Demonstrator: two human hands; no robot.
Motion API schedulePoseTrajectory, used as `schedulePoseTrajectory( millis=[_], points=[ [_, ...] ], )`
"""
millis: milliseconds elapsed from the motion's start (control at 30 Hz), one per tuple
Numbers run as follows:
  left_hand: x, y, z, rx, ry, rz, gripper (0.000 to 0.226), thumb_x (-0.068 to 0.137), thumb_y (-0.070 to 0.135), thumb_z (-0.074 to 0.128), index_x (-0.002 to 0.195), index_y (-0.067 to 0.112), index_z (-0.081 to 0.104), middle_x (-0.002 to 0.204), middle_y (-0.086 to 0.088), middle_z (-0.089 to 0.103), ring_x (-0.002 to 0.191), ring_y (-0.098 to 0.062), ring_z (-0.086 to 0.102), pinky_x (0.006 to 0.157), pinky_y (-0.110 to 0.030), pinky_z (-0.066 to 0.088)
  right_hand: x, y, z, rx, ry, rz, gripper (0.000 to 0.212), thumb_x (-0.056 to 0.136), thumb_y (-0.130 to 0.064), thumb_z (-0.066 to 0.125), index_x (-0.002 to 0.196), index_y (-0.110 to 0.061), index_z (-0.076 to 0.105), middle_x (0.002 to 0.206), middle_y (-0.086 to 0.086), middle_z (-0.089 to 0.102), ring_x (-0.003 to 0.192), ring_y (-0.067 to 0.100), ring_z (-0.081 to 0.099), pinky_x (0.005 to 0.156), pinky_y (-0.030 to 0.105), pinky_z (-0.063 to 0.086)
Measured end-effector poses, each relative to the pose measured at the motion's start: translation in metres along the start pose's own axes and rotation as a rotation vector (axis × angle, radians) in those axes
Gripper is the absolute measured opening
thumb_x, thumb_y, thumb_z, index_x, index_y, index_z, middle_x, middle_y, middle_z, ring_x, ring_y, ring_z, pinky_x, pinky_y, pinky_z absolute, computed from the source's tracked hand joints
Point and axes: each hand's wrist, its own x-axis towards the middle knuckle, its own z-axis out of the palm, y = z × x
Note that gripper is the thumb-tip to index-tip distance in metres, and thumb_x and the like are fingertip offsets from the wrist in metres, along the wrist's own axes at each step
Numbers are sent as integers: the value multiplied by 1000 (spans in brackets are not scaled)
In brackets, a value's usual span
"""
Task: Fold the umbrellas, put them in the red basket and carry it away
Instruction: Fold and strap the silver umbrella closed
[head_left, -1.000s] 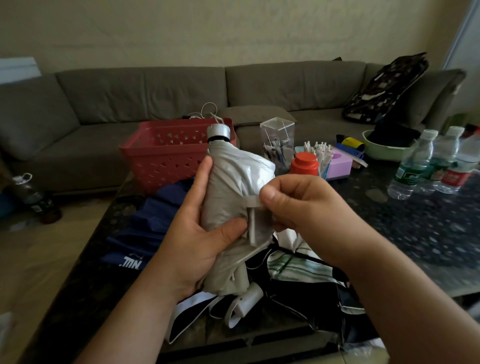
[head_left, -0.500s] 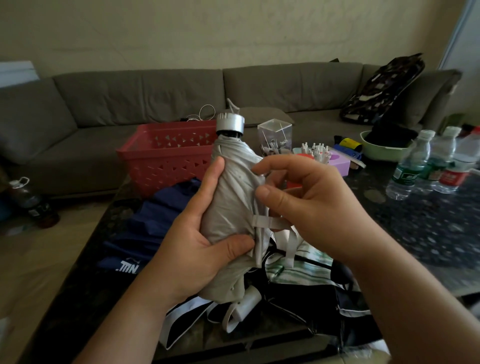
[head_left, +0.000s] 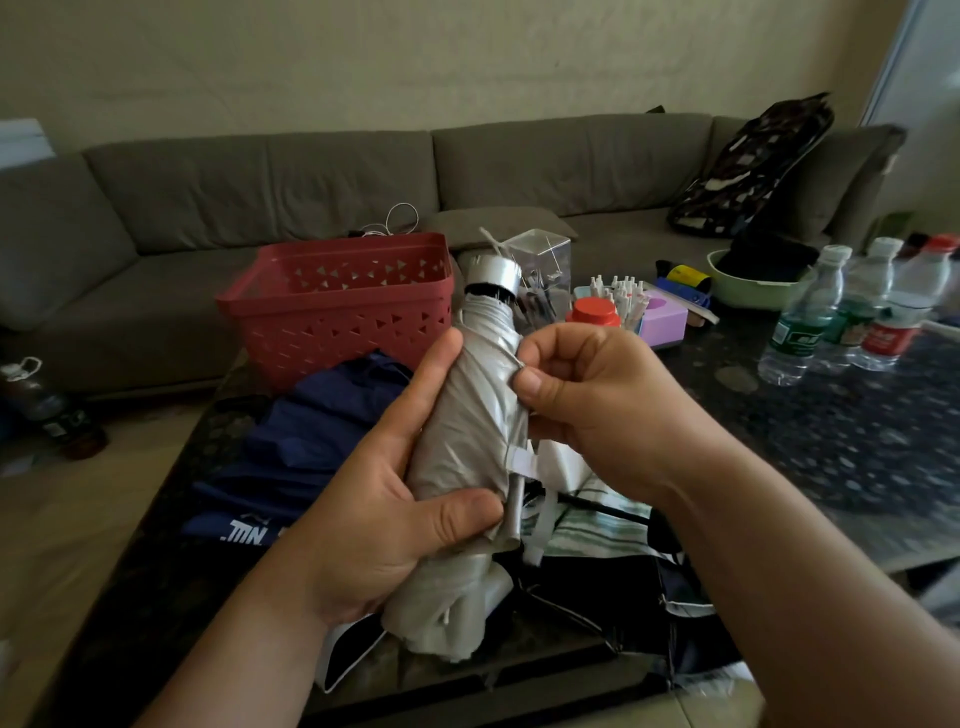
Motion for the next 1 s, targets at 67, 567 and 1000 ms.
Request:
schedulePoseTrajectory(
  millis=[67,567,1000],
  points=[
    [0,-2,2,-49,10,-5,98,74,6,85,144,65,48,156,15,54,137,-17,60,95,-27,58,1,2,2,26,3,-12,18,96,8,61,86,-6,64,66,0,67,59,8,65,60,21,56],
    [15,-2,-8,-4,559,117,99,83,10,79,151,65,34,155,19,49,128,-8,65,90,-39,63,-24,21,41,-637,149,-47,38,82,-63,74,82,-25,71,72,-4,71,61,12,66,58,37,58],
    [18,-1,-8,-199,579,42,93,77,8,73,154,52,42,129,18,73,117,-16,73,86,-43,64,-23,41,51,35,78,251,40,101,-20,63,62,-21,66,63,8,55,56,18,51,62,34,39]
  ],
)
